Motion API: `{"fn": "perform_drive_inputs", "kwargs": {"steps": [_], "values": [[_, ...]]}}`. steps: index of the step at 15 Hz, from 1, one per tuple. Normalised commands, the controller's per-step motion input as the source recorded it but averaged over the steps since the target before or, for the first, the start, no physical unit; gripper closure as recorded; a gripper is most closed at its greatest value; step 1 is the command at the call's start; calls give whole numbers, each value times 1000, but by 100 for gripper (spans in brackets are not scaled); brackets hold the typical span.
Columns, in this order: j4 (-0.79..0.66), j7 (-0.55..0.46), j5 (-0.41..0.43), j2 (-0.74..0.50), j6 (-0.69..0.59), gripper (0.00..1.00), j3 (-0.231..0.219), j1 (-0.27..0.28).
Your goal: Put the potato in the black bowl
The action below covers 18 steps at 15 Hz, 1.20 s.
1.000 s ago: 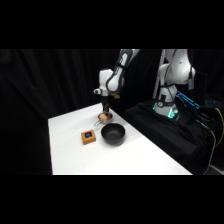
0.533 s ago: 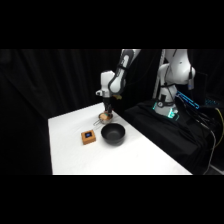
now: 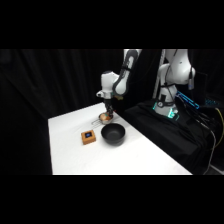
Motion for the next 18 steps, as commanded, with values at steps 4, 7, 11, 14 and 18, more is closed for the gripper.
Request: {"fn": "perform_drive_inputs", "kwargs": {"steps": [4, 7, 11, 14, 18], "values": [[118, 123, -65, -26, -119, 91, 120, -52], [179, 50, 29, 22, -173, 98, 131, -91], [107, 220, -157, -169, -300, 94, -37, 27], [-27, 439, -469, -534, -439, 94, -220, 187], [-34, 402, -444, -648, -542, 94, -103, 154]]}}
